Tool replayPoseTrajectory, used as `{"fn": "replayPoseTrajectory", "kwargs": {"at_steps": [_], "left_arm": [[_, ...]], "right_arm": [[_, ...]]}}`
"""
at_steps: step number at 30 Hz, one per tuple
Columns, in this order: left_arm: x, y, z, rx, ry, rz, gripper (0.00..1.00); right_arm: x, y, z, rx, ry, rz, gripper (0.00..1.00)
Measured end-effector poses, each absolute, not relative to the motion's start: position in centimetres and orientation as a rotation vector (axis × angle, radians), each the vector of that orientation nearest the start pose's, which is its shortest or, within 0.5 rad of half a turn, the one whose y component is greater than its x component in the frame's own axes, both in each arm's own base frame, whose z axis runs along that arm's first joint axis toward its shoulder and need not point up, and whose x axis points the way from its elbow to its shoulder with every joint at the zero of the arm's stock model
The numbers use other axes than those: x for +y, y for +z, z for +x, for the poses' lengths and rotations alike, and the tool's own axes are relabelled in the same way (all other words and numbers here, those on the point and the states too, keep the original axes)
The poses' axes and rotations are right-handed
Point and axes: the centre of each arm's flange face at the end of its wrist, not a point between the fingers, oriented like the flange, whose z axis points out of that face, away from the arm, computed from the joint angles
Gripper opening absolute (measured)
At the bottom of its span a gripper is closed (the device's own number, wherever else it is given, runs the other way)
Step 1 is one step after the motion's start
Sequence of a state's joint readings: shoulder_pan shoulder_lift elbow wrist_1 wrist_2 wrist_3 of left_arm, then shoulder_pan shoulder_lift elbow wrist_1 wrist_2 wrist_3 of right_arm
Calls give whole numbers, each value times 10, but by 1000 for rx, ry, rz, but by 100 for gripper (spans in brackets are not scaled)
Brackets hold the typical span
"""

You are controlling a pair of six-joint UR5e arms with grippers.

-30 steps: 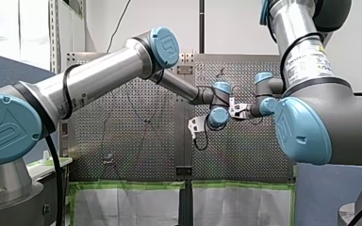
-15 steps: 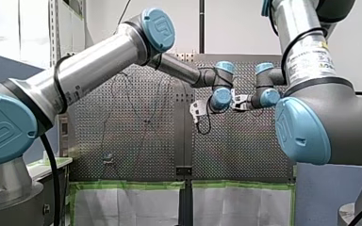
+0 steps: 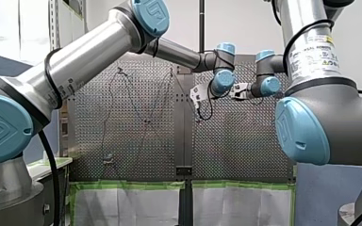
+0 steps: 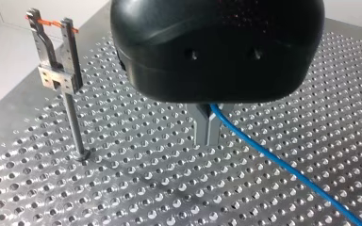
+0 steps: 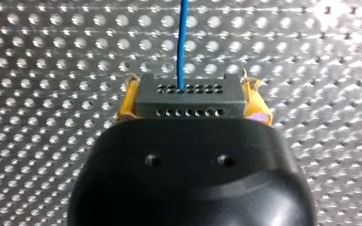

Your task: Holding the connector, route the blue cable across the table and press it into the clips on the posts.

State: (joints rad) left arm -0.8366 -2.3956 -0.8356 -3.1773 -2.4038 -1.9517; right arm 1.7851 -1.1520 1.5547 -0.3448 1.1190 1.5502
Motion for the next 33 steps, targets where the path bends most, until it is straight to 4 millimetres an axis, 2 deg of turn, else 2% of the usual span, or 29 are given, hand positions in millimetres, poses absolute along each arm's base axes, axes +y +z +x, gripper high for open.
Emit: {"fn": "replayPoseTrajectory", "kwargs": {"at_steps": [8, 17, 26, 33], "left_arm": [[-606, 313, 458, 1631, -237, -241, 0], [-606, 331, 453, 1609, -260, -251, 0], [-609, 358, 444, 1564, -296, -264, 0], [-606, 376, 454, 1513, -325, -273, 0]], "right_arm": [[-550, 324, 305, -814, 1674, 1693, 0], [-536, 366, 303, -765, 1704, 1637, 0], [-531, 383, 301, -755, 1715, 1606, 0], [-527, 388, 306, -741, 1727, 1598, 0]]}}
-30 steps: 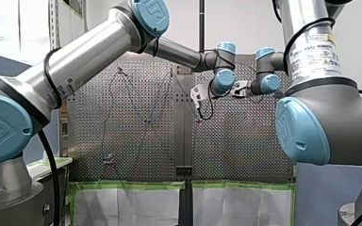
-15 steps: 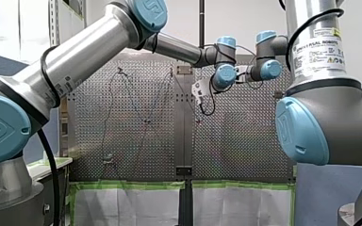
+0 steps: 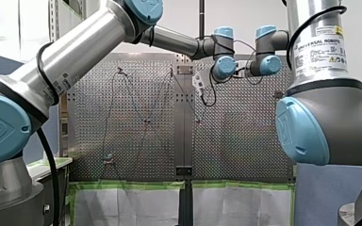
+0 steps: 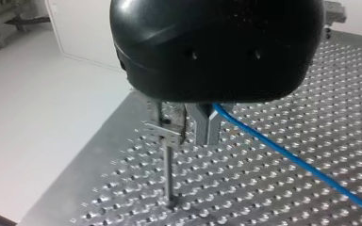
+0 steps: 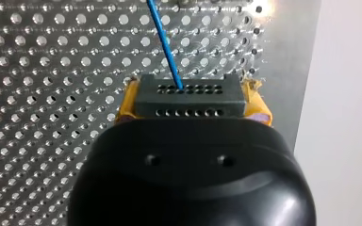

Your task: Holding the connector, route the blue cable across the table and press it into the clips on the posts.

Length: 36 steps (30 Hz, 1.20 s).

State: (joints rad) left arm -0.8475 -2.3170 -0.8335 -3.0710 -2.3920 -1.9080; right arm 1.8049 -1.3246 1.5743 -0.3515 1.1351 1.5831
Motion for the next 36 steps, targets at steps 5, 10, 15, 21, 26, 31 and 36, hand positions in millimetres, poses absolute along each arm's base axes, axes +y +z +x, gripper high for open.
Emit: {"fn": "replayPoseTrajectory", "kwargs": {"at_steps": [5, 10, 15, 21, 26, 31, 36], "left_arm": [[-603, 381, 463, 1483, -331, -285, 0], [-602, 385, 472, 1451, -347, -305, 0], [-598, 386, 481, 1438, -357, -303, 0], [-594, 386, 492, 1436, -371, -290, 0], [-596, 385, 494, 1436, -401, -265, 0], [-597, 382, 500, 1436, -423, -243, 0], [-594, 379, 505, 1440, -428, -234, 0]], "right_arm": [[-525, 396, 308, -722, 1749, 1575, 0], [-524, 406, 308, -711, 1777, 1549, 0], [-524, 413, 307, -700, 1806, 1526, 0], [-525, 415, 306, -693, 1821, 1518, 0], [-526, 414, 304, -703, 1827, 1516, 0], [-528, 412, 303, -717, 1829, 1517, 0], [-530, 406, 301, -740, 1824, 1520, 0]]}}
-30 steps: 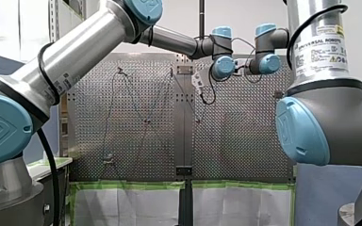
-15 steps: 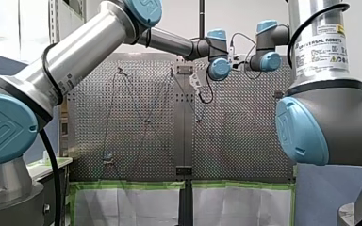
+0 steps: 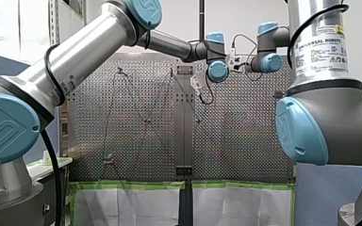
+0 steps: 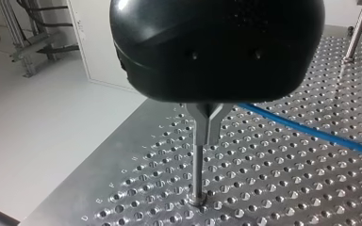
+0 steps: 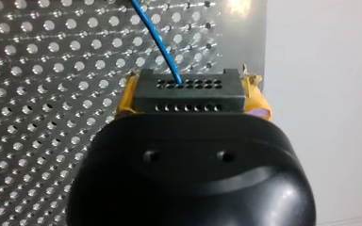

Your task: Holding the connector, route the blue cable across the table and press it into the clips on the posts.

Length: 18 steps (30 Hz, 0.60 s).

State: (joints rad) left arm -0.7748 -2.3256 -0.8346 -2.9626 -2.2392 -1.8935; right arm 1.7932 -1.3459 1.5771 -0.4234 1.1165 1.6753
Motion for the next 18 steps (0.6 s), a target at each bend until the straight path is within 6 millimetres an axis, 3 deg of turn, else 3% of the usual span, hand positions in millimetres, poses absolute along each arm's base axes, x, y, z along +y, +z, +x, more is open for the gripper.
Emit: {"fn": "replayPoseTrajectory", "kwargs": {"at_steps": [14, 18], "left_arm": [[-584, 374, 529, 1409, -455, -218, 0], [-581, 366, 541, 1406, -458, -207, 0]], "right_arm": [[-541, 388, 296, -777, 1808, 1523, 0], [-535, 395, 301, -764, 1816, 1526, 0]]}}
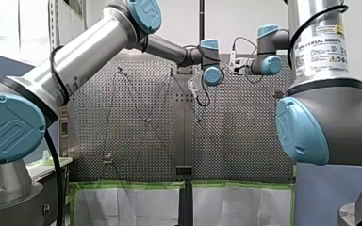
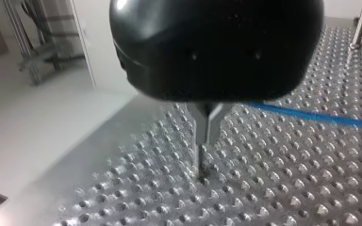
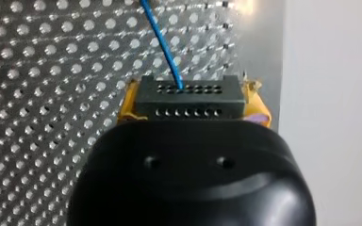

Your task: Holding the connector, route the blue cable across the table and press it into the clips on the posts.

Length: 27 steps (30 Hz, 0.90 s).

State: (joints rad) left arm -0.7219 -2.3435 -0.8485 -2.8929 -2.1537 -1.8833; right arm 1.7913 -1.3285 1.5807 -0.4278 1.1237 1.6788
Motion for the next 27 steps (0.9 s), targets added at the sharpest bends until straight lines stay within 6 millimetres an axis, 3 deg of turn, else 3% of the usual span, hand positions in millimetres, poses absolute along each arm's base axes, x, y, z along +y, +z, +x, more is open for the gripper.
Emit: {"fn": "replayPoseTrajectory", "kwargs": {"at_steps": [14, 15, 16, 18, 19, 21, 22, 24, 25, 27], "left_arm": [[-574, 358, 551, 1410, -420, -205, 0], [-574, 358, 551, 1410, -417, -207, 7], [-573, 358, 551, 1409, -416, -208, 7], [-573, 358, 552, 1405, -417, -210, 24], [-573, 359, 552, 1402, -419, -211, 24], [-574, 360, 553, 1396, -422, -210, 45], [-574, 360, 553, 1394, -424, -208, 45], [-575, 361, 554, 1386, -429, -203, 66], [-575, 361, 554, 1384, -429, -200, 66], [-577, 361, 552, 1382, -429, -194, 84]], "right_arm": [[-535, 395, 300, -764, 1816, 1525, 0], [-535, 395, 300, -764, 1816, 1525, 0], [-535, 395, 300, -764, 1816, 1525, 0], [-535, 395, 300, -764, 1816, 1525, 0], [-535, 395, 300, -764, 1816, 1525, 0], [-535, 395, 300, -764, 1816, 1525, 0], [-535, 395, 300, -764, 1815, 1524, 0], [-535, 395, 300, -764, 1815, 1524, 0], [-535, 395, 300, -764, 1815, 1524, 0], [-535, 395, 300, -765, 1815, 1524, 0]]}}
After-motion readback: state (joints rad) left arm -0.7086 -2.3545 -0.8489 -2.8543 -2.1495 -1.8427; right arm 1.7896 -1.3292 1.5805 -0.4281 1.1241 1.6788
